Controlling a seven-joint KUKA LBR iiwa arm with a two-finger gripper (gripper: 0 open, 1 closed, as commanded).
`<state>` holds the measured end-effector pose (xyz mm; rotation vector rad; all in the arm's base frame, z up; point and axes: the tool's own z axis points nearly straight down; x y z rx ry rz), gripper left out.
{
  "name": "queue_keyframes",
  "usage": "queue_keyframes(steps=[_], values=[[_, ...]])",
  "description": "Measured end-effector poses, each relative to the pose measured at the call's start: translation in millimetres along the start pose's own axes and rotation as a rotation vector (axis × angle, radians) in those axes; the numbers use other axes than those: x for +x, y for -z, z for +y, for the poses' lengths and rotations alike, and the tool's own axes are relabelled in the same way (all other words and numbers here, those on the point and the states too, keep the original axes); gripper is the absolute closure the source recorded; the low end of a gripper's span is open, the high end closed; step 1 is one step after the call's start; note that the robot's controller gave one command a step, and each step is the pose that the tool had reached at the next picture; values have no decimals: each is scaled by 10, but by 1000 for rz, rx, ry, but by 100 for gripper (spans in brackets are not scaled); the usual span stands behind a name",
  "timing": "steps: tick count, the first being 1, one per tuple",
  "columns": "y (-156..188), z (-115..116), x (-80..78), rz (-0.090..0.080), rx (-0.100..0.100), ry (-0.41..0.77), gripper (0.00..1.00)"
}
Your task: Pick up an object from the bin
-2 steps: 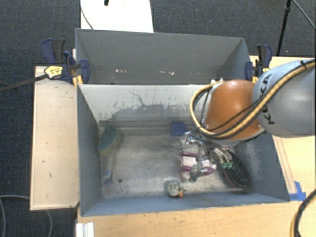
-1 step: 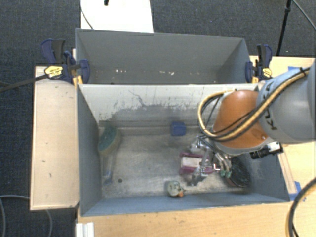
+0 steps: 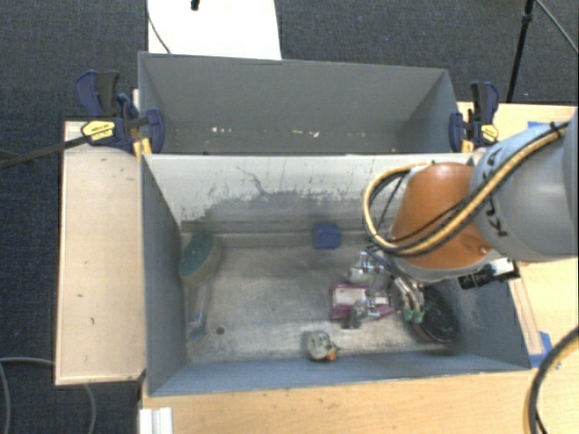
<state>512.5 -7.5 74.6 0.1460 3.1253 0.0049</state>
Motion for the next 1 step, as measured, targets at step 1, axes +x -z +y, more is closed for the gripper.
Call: queue_keyframes(steps=[1], values=[[1308, -191, -36, 7, 1, 530, 100]])
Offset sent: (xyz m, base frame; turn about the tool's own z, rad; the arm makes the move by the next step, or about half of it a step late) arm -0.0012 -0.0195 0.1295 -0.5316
